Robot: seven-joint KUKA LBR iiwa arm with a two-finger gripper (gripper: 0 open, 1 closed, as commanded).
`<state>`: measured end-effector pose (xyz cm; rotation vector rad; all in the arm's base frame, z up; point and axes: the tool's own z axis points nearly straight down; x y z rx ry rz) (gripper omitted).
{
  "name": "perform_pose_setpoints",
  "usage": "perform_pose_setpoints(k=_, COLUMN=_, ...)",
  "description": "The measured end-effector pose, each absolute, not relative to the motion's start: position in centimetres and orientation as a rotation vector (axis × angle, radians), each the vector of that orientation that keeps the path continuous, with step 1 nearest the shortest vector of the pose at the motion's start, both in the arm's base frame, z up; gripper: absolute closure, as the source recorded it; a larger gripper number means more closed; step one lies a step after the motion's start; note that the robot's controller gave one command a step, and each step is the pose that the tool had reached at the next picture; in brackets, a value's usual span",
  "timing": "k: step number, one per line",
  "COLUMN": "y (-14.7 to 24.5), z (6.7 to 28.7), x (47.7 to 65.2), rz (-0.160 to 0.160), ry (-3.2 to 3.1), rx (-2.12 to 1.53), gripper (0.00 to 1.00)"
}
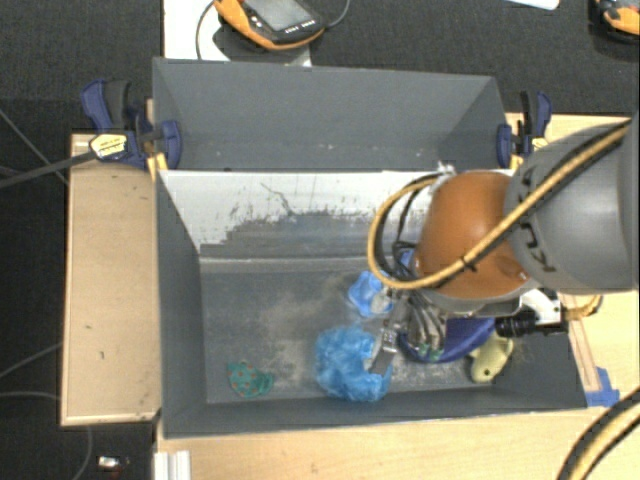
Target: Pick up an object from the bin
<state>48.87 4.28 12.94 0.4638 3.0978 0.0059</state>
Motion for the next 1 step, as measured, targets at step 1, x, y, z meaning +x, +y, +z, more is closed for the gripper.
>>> perform_pose_setpoints(k=1, y=3.01, z=12.32, x=49.28, rz=0.005, ry=3.097, rx=0.466, gripper=0.00)
